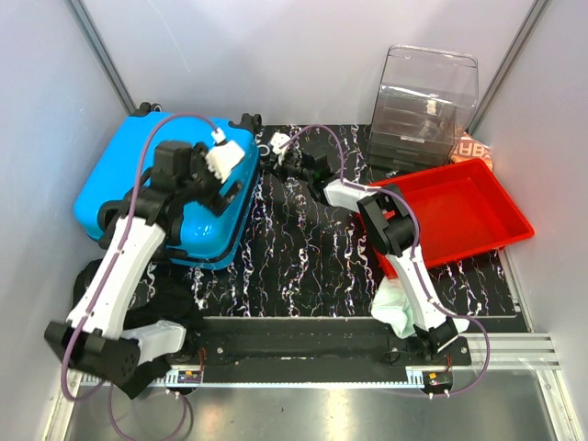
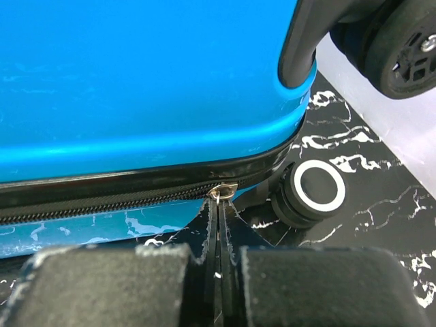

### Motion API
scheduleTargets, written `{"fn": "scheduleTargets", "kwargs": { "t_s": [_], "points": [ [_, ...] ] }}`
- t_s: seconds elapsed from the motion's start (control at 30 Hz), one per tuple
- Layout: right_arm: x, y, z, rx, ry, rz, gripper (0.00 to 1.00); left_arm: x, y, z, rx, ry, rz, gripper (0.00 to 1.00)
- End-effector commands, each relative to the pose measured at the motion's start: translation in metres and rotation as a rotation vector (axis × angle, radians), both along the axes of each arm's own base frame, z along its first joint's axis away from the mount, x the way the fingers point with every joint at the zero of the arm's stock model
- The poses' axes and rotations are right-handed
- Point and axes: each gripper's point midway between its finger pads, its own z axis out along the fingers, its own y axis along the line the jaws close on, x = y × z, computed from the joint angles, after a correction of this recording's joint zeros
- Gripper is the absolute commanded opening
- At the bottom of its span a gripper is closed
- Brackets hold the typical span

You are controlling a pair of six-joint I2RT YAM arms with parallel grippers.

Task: Open, take out, and arrange the luggage

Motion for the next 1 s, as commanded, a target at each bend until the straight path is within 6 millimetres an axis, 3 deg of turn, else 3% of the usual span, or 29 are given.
{"fn": "scheduleTargets", "kwargs": {
  "t_s": [0.0,0.27,0.5,0.6,0.77,0.97],
  "points": [
    [-0.018,0.014,0.116,0.11,-0.181,0.025,0.0,0.034,0.014,0.051,-0.021,-0.134,0.212,0.88],
    [-0.019,0.008,0.105,0.1,-0.144,-0.004,0.0,-0.01,0.038,0.033,0.038,-0.049,0.272,0.82],
    [-0.02,0.004,0.092,0.07,-0.143,-0.013,0.0,-0.098,0.09,0.013,0.235,0.079,0.246,0.78],
    [-0.02,0.003,0.088,0.062,-0.144,-0.019,0.0,-0.119,0.112,-0.003,0.294,0.167,0.281,0.75],
    [-0.021,0.002,0.079,0.057,-0.127,-0.02,0.0,-0.117,0.133,-0.016,0.324,0.199,0.347,0.71],
    [-0.017,0.002,0.071,0.03,-0.124,-0.032,0.0,-0.115,0.129,-0.064,0.325,0.35,0.314,0.69]
  ]
}}
